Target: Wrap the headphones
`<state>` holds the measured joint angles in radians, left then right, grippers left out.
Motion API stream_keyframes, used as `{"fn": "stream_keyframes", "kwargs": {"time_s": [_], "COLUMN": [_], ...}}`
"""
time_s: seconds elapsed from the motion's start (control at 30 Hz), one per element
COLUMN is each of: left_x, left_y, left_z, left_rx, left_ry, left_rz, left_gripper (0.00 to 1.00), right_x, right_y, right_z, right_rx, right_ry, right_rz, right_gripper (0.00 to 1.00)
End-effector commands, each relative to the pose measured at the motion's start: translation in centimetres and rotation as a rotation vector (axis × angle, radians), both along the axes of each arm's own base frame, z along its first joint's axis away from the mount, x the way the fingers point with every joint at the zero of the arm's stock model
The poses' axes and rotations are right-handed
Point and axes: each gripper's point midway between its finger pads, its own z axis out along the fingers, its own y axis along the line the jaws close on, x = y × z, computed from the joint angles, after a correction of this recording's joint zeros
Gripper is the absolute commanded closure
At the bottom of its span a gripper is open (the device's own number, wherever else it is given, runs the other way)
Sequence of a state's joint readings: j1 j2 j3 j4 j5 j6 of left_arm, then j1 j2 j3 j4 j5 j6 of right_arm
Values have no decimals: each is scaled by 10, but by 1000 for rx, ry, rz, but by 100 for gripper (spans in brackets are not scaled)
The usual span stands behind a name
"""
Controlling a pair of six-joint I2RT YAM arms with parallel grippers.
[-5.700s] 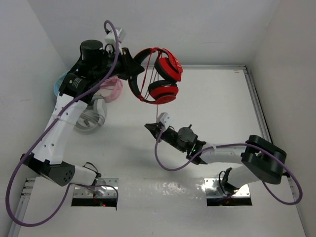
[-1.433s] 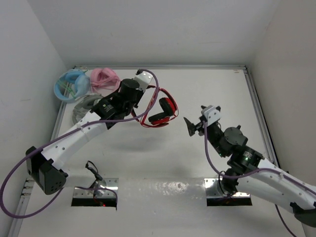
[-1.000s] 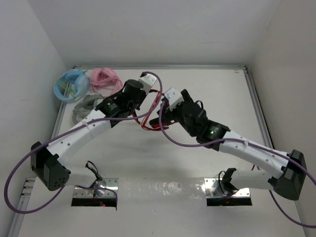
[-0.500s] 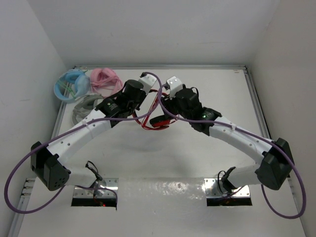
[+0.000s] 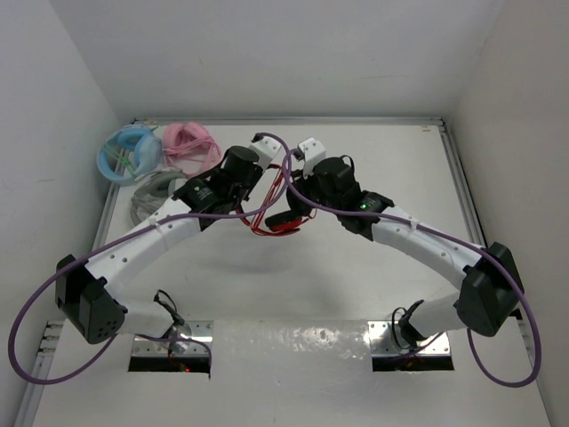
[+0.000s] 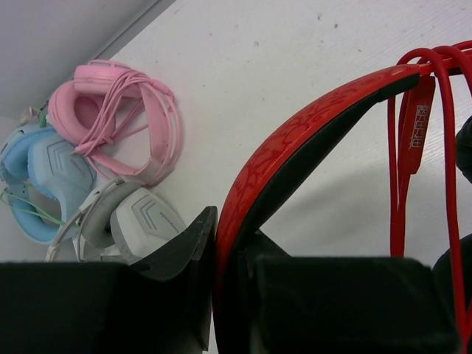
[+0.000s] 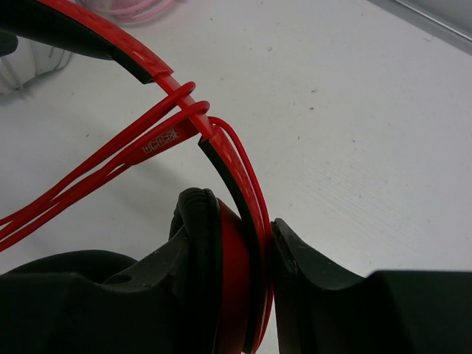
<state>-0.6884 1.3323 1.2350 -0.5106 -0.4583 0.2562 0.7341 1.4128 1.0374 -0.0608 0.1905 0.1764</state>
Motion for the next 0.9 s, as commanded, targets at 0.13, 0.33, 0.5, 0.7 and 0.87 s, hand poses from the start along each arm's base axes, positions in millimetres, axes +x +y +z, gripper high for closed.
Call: {"fn": "stream_keyframes", "kwargs": {"time_s": [0.13, 0.33, 0.5, 0.7, 0.87], "left_x": [8, 7, -3, -9, -9], "left_y": [-22, -32, -39, -33, -4], "left_z": [34, 34, 42, 63, 65], "left_rx": [-140, -159, -192, -217, -136], "left_ry": [-107, -81, -47, -90, -158], "left_rz": [-45, -89, -141, -140, -60], "left_gripper": [79, 51, 27, 14, 11], "right_x": [1, 4, 8, 37, 63], "right_y": [-4, -8, -24, -80, -131], "right_z": [-1, -6, -18, -36, -43], "right_rx": [-7, 3, 0, 14, 50], "right_ry": [-18, 7, 47, 101, 127], "right_rz": [-20, -35, -86, -271, -418], "right_gripper": [100, 100, 100, 100, 100]}}
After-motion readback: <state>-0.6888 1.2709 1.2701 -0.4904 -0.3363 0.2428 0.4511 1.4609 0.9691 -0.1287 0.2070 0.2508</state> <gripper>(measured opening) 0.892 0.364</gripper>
